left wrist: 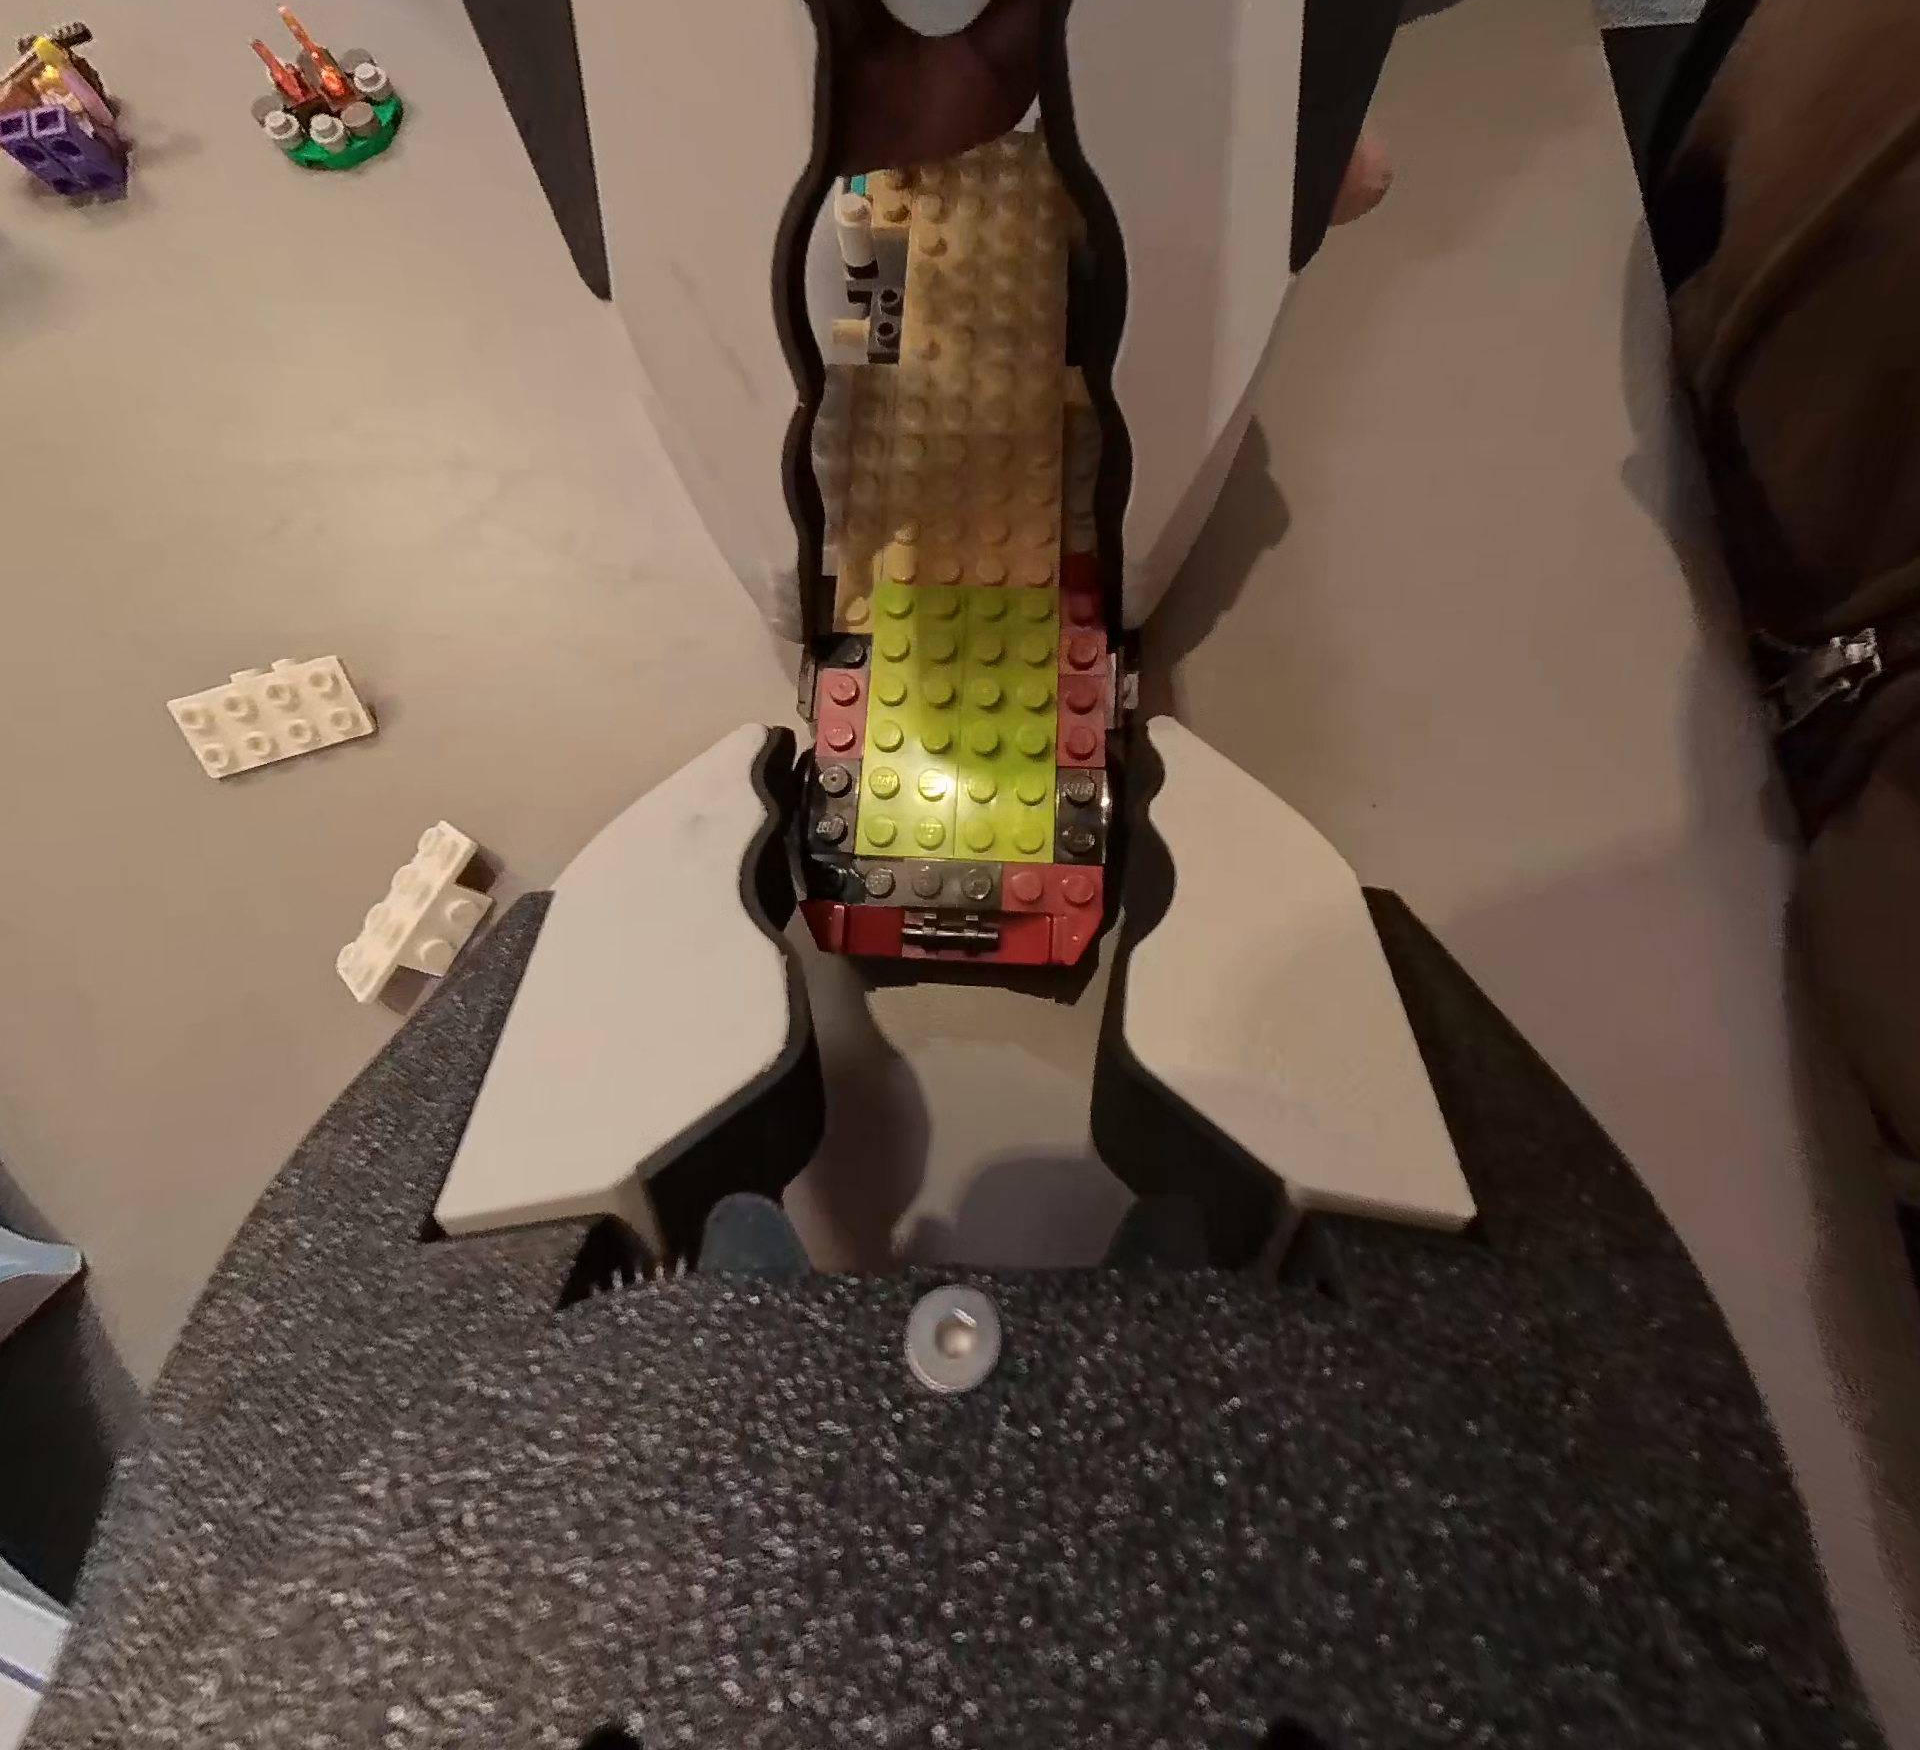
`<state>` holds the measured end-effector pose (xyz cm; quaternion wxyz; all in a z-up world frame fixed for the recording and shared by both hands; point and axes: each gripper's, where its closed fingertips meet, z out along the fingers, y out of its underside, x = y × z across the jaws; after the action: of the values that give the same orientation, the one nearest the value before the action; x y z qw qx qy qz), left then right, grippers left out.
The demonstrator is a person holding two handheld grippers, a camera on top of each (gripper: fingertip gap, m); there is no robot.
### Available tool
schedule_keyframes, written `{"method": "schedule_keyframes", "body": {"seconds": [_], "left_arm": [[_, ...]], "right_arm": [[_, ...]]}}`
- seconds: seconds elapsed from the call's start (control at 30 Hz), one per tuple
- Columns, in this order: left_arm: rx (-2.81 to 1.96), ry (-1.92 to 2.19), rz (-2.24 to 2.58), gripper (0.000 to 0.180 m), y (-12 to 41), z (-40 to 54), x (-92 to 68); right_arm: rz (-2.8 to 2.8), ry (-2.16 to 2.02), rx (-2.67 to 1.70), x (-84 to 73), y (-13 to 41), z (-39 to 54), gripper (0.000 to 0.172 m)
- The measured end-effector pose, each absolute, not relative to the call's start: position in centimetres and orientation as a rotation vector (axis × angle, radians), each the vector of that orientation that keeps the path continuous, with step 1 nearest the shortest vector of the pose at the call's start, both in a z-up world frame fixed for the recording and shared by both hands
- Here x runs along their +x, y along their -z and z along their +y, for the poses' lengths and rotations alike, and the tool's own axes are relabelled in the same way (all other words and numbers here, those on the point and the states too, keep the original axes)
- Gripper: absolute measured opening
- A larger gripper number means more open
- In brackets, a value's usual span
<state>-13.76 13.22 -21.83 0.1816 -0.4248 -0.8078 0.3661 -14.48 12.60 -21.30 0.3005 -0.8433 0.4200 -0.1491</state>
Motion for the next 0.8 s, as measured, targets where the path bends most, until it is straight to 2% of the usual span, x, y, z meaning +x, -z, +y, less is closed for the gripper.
{"method": "schedule_keyframes", "body": {"seconds": [0.57, 0.6, 0.63, 0.7, 0.77, 0.8], "left_arm": [[-1.229, -1.048, -2.268, 0.062, 21.9, 13.4, -14.0], [-1.235, -1.051, -2.268, 0.062, 21.9, 13.4, -14.0], [-1.239, -1.048, -2.262, 0.062, 21.9, 13.5, -14.1], [-1.228, -1.048, -2.268, 0.062, 21.9, 13.4, -14.0], [-1.218, -1.048, -2.274, 0.062, 21.9, 13.3, -13.9], [-1.213, -1.046, -2.274, 0.062, 21.9, 13.3, -13.9]], "right_arm": [[1.187, 0.283, -2.089, -14.4, 20.9, 12.7, 0.047], [1.221, 0.310, -2.067, -14.0, 20.8, 12.3, 0.027], [1.207, 0.333, -2.028, -13.7, 20.3, 12.2, 0.000], [1.177, 0.284, -2.001, -14.1, 19.8, 12.5, 0.000], [1.170, 0.300, -2.021, -14.2, 19.8, 12.5, 0.025], [1.163, 0.308, -2.037, -14.4, 19.8, 12.5, 0.028]]}}
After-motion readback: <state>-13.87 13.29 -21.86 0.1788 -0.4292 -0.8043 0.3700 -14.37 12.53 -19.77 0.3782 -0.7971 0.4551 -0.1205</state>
